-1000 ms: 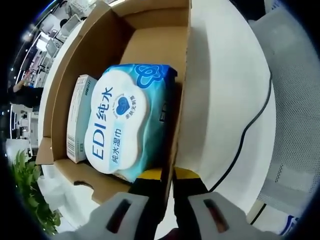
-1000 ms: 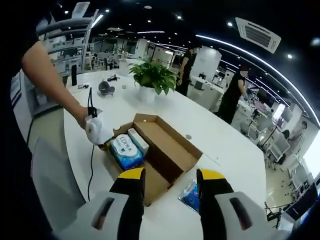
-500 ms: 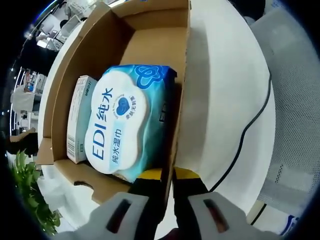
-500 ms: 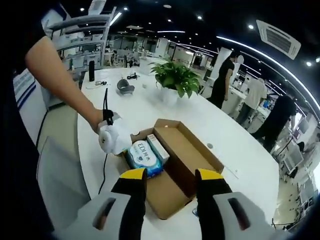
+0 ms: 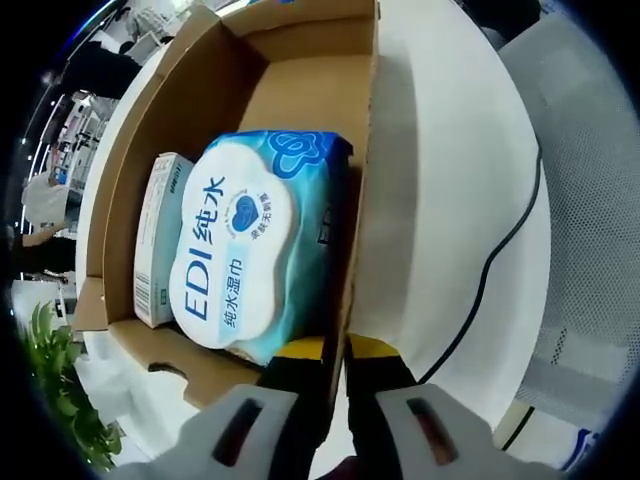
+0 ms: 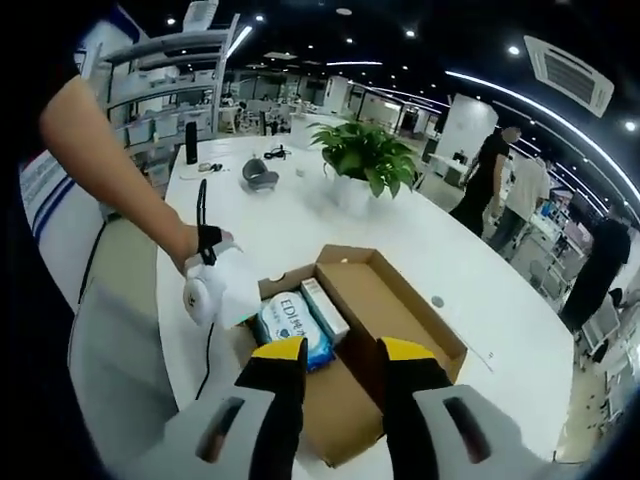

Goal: Operate the shoe box by opening the lid, removing the specified soft item, and placing it in the target area until the item is outside and the box remains undamaged.

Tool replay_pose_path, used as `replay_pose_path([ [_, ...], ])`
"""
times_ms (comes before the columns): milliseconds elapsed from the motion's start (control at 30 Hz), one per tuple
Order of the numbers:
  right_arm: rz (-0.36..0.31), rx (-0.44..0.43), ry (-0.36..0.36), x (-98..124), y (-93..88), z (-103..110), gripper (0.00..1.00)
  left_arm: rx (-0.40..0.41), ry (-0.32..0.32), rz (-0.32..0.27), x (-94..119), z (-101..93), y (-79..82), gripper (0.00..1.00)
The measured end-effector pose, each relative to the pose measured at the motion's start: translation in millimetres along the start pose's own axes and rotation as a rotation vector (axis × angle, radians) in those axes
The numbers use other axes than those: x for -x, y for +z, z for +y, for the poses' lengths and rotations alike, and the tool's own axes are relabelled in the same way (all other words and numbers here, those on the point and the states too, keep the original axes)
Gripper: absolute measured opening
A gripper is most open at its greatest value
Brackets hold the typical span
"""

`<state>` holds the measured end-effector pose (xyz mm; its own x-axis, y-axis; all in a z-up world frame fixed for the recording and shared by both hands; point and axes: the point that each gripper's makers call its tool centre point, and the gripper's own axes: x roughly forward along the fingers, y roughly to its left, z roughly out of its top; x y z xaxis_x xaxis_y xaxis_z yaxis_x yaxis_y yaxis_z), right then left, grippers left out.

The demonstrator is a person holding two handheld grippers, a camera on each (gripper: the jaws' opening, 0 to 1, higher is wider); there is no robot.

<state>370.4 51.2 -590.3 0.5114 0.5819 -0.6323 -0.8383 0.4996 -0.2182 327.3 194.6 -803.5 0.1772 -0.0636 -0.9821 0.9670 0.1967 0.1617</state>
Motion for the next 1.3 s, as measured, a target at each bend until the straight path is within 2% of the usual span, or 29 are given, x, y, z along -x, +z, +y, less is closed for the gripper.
replay_pose_path([
  [200,0.008,0.059,-0.002,-13,2.9,-2,0.29,0.002,0.002,-0.002,0,0.5,-0.2,0.04],
  [533,-0.032,0.031,0.034,-40,15.9,-10,0.31,0.004,0.002,-0.003,0,0.8,-0.2,0.04],
  [667,-0.028,0.024,0.046,-57,9.9,-10,0.26,0.006,0.0,0.001,0,0.9,-0.1,0.04],
  [700,-0.008,0.014,0.049,-62,5.4,-10,0.26,0.006,0.0,0.001,0,0.9,-0.1,0.04],
  [933,0.023,0.064,0.064,-84,-2.9,-7,0.25,0.001,0.001,0.0,0,0.2,0.1,0.04],
  [1033,0.052,0.068,0.08,-96,-12.9,-5,0.25,-0.001,0.001,-0.001,0,0.2,0.3,0.04],
  [1167,0.059,0.018,0.093,-109,-18.5,-1,0.25,0.002,-0.001,0.001,0,-0.8,1.0,0.04],
  [1300,0.067,0.034,0.105,-123,-22.4,4,0.25,0.003,-0.001,0.001,0,-1.1,1.4,0.04],
])
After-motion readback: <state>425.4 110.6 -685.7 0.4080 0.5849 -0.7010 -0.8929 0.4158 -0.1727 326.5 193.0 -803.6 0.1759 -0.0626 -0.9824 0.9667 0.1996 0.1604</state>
